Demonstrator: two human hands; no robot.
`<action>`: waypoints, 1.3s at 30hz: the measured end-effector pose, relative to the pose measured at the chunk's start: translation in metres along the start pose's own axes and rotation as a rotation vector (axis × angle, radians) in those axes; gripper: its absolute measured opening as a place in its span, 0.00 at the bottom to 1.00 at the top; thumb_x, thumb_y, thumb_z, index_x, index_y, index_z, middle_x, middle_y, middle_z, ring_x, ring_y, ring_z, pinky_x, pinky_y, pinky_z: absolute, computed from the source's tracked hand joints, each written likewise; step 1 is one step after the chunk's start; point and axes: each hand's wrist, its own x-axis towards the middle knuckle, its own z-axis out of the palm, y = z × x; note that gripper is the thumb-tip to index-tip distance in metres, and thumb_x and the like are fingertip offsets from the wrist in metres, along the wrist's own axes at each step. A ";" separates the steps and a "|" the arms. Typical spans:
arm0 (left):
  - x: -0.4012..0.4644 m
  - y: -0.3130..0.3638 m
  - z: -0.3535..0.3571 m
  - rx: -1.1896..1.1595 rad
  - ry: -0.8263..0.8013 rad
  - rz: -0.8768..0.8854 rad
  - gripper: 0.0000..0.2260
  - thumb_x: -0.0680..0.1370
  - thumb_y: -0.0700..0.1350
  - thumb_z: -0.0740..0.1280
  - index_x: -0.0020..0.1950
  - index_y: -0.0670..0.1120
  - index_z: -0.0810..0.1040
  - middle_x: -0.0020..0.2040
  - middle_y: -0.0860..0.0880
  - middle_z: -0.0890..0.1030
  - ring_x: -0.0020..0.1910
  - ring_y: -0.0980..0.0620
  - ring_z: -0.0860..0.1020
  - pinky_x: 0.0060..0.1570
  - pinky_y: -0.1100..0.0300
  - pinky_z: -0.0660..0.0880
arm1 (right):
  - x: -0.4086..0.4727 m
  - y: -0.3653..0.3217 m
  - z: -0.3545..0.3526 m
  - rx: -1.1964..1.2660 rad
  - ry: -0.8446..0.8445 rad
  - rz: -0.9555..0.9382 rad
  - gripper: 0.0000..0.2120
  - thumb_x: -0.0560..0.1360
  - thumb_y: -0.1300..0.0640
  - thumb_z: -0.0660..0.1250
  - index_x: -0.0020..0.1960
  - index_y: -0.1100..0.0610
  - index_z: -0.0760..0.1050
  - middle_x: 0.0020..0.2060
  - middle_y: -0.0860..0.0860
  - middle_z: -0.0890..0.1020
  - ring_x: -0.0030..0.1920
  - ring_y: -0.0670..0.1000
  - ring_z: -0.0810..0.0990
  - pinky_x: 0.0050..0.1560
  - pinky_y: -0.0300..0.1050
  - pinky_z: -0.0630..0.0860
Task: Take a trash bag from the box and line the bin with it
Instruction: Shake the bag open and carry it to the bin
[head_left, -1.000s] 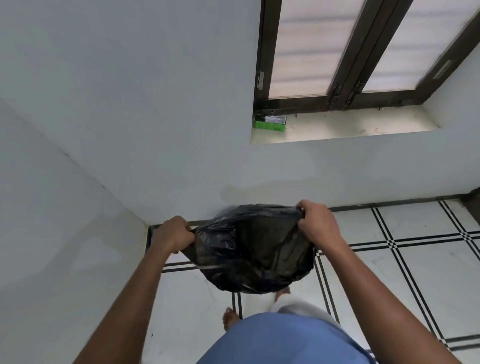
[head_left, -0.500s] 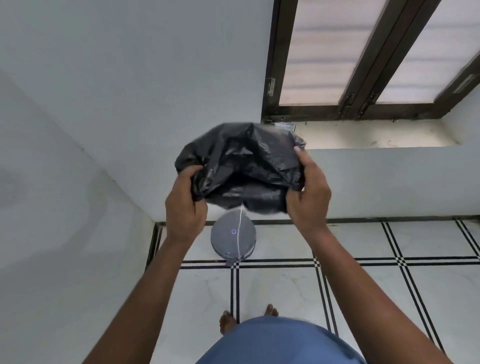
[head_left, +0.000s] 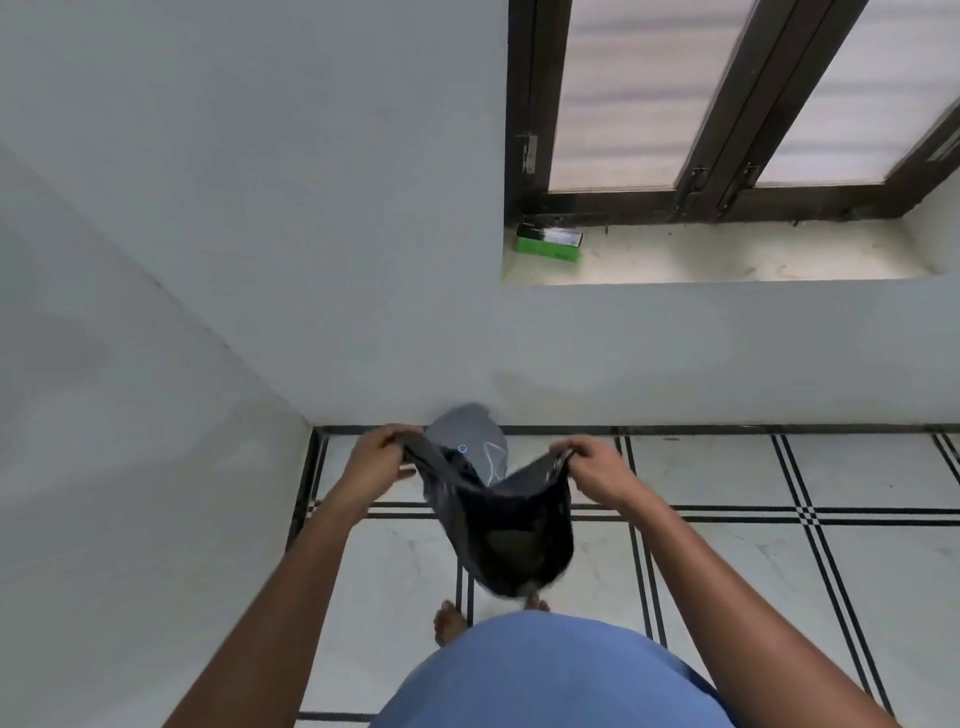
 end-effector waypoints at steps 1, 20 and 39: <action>-0.002 0.012 0.007 -0.135 0.050 0.055 0.20 0.84 0.28 0.57 0.57 0.44 0.86 0.58 0.40 0.88 0.53 0.46 0.86 0.55 0.52 0.86 | 0.004 -0.006 -0.006 0.062 0.085 -0.058 0.20 0.81 0.66 0.62 0.65 0.54 0.87 0.53 0.47 0.88 0.57 0.50 0.86 0.61 0.47 0.82; 0.002 0.053 0.068 -0.209 0.107 0.093 0.24 0.81 0.27 0.54 0.55 0.47 0.87 0.52 0.46 0.89 0.53 0.46 0.86 0.45 0.58 0.86 | 0.002 0.024 -0.062 0.142 0.354 -0.220 0.26 0.81 0.63 0.68 0.77 0.49 0.79 0.70 0.49 0.85 0.69 0.49 0.82 0.70 0.42 0.76; 0.018 0.067 0.069 -0.169 0.078 0.062 0.22 0.82 0.28 0.56 0.54 0.47 0.87 0.52 0.43 0.89 0.51 0.45 0.86 0.50 0.52 0.84 | 0.007 0.009 -0.060 0.166 0.338 -0.126 0.30 0.77 0.68 0.67 0.76 0.50 0.79 0.50 0.46 0.88 0.45 0.52 0.86 0.48 0.49 0.83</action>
